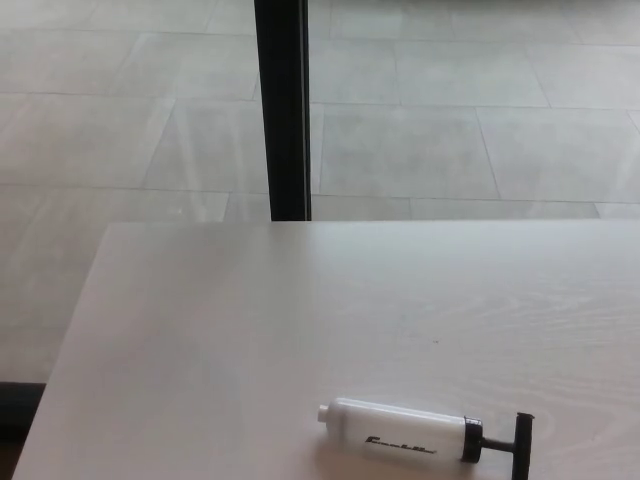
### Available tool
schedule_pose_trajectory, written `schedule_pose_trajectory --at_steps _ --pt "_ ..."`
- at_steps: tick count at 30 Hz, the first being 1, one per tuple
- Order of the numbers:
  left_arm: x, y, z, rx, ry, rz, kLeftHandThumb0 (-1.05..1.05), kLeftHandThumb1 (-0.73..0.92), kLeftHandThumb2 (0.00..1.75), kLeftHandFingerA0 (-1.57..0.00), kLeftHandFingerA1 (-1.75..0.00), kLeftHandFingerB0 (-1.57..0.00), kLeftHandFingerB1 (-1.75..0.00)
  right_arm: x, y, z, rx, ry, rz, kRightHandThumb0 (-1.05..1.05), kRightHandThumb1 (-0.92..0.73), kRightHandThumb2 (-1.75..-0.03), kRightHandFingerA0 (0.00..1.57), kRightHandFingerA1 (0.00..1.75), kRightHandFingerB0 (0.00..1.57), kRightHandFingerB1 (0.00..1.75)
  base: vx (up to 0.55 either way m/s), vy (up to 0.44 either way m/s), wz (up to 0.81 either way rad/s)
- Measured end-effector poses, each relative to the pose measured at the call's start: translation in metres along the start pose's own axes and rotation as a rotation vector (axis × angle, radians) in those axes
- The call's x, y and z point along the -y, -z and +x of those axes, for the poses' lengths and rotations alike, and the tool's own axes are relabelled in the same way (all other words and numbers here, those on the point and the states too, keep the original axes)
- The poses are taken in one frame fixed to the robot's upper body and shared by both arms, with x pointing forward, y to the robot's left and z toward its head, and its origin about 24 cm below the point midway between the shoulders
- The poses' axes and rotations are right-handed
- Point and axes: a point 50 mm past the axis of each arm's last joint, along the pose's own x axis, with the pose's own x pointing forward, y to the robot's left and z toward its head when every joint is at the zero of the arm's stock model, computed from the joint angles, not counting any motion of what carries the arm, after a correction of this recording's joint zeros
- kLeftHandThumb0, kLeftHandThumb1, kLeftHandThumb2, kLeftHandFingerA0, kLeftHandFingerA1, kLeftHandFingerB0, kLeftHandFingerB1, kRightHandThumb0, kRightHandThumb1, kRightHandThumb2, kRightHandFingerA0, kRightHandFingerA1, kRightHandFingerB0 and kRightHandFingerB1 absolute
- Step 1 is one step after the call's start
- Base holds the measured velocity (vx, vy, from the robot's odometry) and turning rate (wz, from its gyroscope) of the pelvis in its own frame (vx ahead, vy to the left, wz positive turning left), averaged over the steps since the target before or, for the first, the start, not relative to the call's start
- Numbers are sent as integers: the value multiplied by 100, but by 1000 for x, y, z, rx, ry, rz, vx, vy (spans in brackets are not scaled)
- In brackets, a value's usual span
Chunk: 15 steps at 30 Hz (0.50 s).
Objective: The robot uses its left hand to lift the air pump kept on the middle of the desk and use the right hand to pull out the handle
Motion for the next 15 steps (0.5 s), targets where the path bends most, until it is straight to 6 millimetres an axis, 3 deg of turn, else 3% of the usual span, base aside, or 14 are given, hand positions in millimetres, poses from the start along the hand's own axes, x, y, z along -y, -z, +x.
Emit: schedule_pose_trajectory --at_steps 1,2,3,5,6,7,8,9,10,11,12,13,14,15 --pt "-4 0 0 0 -13 -43 -60 65 59 -44 -71 -28 -47 6 -2 0 7 24 36 -64 -68 -61 53 51 28 32 0 0 0" --pt "-7 -1 0 1 -21 -69 -66 66 60 -48 -72 -28 -48 11 -3 0 11 42 66 -71 -59 -91 44 60 18 44 0 0 0" --pt "-9 -1 0 3 -30 -95 -62 66 60 -39 -71 -33 -53 16 -4 0 15 62 102 -69 -74 -62 48 50 24 31 0 0 0" --pt "-13 -2 -1 11 -44 -160 -62 66 60 -39 -71 -33 -53 25 -6 0 24 98 168 -69 -74 -62 48 50 24 31 0 0 0" --pt "-15 -3 -1 17 -50 -191 -65 66 60 -42 -70 -40 -59 29 -8 0 29 115 197 -69 -76 -63 55 50 21 30 0 0 0" --pt "-17 -6 -1 25 -56 -220 -67 69 61 -48 -73 -50 -82 34 -10 0 34 132 227 -66 -77 -63 55 50 20 30 0 0 0" --pt "-19 -10 -1 40 -64 -252 -65 68 61 -40 -68 -36 -56 40 -14 1 45 156 267 -71 -78 -64 48 44 18 27 0 0 0" --pt "-21 -15 -1 55 -69 -276 -64 66 60 -39 -68 -37 -48 46 -18 1 58 174 296 -71 -63 -94 35 56 13 42 0 0 0" --pt "-23 -23 0 79 -73 -312 -74 56 93 -46 -74 -32 -55 53 -25 2 79 196 335 -66 -72 -62 51 46 26 30 0 0 0" --pt "-24 -30 0 100 -74 -338 -70 53 93 -60 -84 -43 -62 58 -32 3 99 211 364 -74 -58 -90 49 57 20 43 0 0 0" --pt "-24 -43 0 136 -71 -363 -70 53 93 -60 -84 -43 -62 64 -43 4 135 229 409 -74 -58 -90 49 57 20 43 0 0 0" --pt "-23 -57 0 175 -64 -380 -76 55 99 -37 -69 -32 -55 69 -56 5 172 241 449 -72 -58 -92 51 58 20 44 0 0 0" --pt "-22 -68 -1 208 -57 -393 -76 55 99 -37 -69 -32 -55 72 -66 6 202 246 477 -72 -58 -92 51 58 20 44 0 0 0" --pt "-19 -88 -2 264 -41 -411 -85 68 61 -32 -78 -43 -60 76 -83 7 253 250 511 -70 -70 -61 61 47 31 31 0 0 0"
